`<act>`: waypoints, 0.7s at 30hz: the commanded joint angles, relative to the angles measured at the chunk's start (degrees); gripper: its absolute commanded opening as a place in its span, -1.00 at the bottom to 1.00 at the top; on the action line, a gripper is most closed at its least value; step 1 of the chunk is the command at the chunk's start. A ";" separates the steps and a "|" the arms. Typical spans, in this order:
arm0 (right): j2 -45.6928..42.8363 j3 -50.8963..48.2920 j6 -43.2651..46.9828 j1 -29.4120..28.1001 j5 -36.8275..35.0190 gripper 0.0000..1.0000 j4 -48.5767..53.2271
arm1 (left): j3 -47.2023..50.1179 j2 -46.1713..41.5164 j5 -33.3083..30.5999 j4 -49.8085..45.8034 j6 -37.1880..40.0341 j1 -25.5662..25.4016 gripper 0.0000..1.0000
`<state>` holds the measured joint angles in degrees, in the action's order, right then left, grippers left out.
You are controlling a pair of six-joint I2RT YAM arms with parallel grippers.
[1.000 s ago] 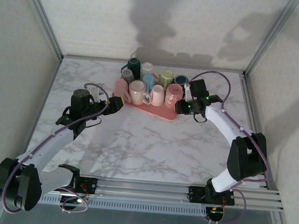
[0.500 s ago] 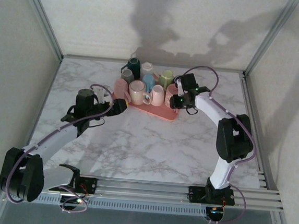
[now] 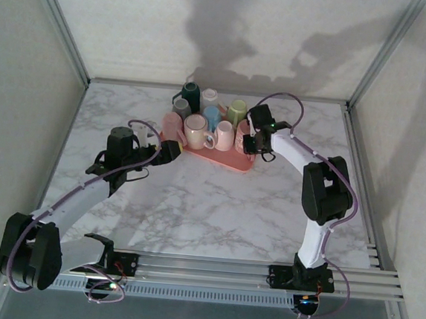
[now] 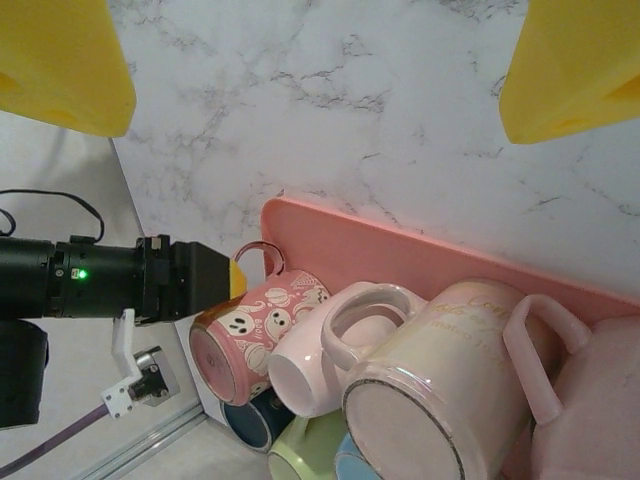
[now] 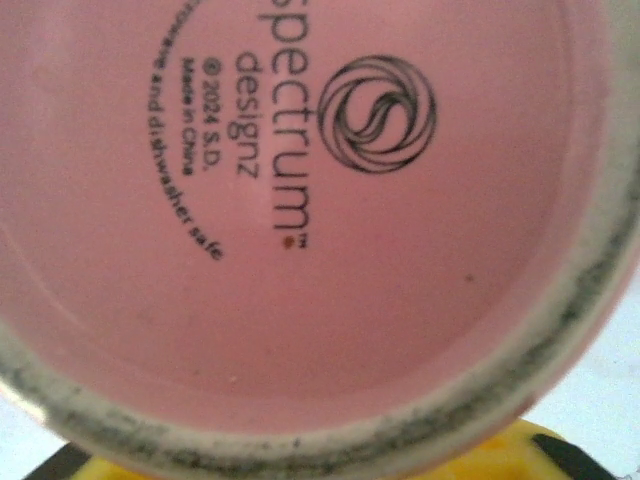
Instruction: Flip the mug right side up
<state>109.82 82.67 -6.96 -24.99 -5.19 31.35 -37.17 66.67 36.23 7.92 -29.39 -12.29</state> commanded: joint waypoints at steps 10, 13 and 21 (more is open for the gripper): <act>-6.77 -2.61 1.39 -1.43 -3.42 -1.00 -2.11 | 1.80 -0.68 0.31 4.67 -4.10 -0.70 0.84; -10.95 -4.54 0.83 -1.38 -2.07 -1.00 -3.46 | 2.36 -0.97 1.44 7.16 -7.48 -1.21 0.82; -21.14 -7.21 -3.05 -1.43 5.82 -1.00 -2.94 | 2.44 -2.26 -0.05 11.13 -16.97 -3.83 0.80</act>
<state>94.24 75.50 -7.60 -26.13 -3.09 32.08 -35.38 65.82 36.45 15.03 -40.40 -15.22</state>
